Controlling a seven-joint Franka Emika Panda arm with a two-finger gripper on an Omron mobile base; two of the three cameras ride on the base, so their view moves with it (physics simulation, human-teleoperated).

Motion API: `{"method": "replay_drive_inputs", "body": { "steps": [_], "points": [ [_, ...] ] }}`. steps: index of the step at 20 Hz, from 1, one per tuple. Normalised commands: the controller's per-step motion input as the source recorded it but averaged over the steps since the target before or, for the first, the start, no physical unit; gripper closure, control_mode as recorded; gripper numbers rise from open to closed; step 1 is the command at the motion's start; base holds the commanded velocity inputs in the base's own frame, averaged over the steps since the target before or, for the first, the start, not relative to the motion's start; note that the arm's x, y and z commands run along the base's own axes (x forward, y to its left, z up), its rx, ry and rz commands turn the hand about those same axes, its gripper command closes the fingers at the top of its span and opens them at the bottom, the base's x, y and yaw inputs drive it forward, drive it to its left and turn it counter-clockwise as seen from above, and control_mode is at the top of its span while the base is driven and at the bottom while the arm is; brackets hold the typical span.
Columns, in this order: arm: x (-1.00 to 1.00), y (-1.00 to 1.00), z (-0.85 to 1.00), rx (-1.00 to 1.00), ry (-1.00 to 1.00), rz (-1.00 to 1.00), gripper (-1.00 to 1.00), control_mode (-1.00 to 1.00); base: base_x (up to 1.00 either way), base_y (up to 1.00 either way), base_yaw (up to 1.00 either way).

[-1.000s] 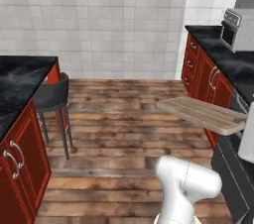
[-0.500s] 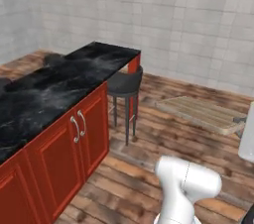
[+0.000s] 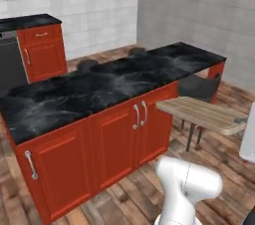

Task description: Move the cutting board and knife to the sink. Then move spray from the shelves to the counter.

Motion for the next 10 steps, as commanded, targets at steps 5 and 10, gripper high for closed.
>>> {"method": "replay_drive_inputs", "body": {
  "steps": [5, 10],
  "points": [
    [0.00, 0.00, 0.00, 0.00, 0.00, 0.00, 1.00, 1.00, 0.44, 0.00, 0.69],
    [0.00, 0.00, 0.00, 0.00, 0.00, 0.00, 1.00, 1.00, 0.54, 0.00, 0.60]
  ]
}}
